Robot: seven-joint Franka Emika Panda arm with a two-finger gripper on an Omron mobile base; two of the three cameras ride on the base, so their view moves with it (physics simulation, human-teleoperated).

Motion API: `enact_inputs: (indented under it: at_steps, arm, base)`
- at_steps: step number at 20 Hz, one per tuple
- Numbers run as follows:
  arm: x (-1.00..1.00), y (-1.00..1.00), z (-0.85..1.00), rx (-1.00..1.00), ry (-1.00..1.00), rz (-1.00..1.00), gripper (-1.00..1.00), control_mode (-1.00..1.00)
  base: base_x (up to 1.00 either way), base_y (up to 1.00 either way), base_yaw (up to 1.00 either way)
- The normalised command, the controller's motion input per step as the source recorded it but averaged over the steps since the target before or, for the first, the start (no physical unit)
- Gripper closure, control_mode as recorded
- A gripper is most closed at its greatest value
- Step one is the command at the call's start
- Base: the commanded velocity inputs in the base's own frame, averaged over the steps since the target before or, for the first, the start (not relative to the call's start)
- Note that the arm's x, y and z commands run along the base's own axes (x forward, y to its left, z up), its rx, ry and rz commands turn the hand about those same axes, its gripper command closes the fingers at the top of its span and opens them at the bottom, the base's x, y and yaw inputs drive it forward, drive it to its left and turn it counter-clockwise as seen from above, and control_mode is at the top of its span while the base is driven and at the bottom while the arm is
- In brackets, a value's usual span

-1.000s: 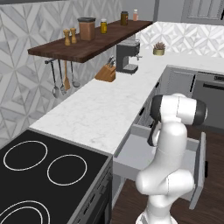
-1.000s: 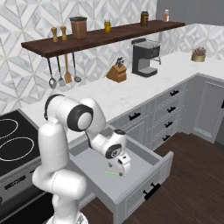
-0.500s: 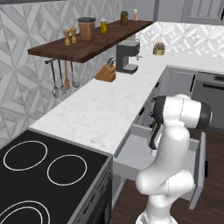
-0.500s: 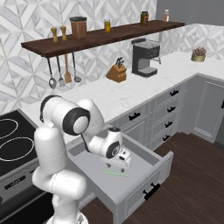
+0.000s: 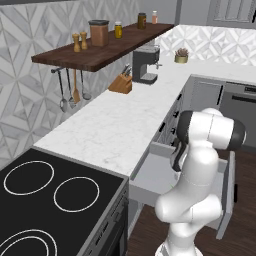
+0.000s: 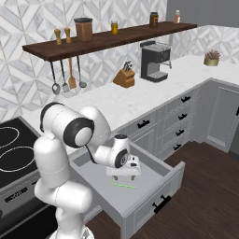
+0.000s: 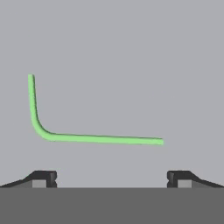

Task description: Take a straw from the drawer in front and place it inside the glass cup on the dining counter.

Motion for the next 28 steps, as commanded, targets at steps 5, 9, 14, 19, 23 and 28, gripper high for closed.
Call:
enact_inputs:
  at_steps: [5,9,14,19,23,28]
  arm:
    - [-0.10,-0.06,0.03,0.00,0.04,0.43,-1.00,-1.00]
    - [-0.14,-0.01,0.00,0.00,0.03,0.45,-1.00,-1.00]
    - [-0.09,0.00,0.00,0.00,0.02,0.46,-1.00,-1.00]
    - [-0.05,0.00,0.00,0.03,0.05,0.46,-1.00,-1.00]
    - [0.00,0.00,-0.02,0.13,0.06,0.41,-1.00,-1.00]
    - [0.02,0.00,-0.01,0.16,0.06,0.38,-1.00,-1.00]
  base:
    - [0.00,0.00,0.00]
    - [0.00,0.00,0.00]
    - [0.00,0.00,0.00]
    - [0.00,0.00,0.00]
    - [0.00,0.00,0.00]
    - [0.00,0.00,0.00]
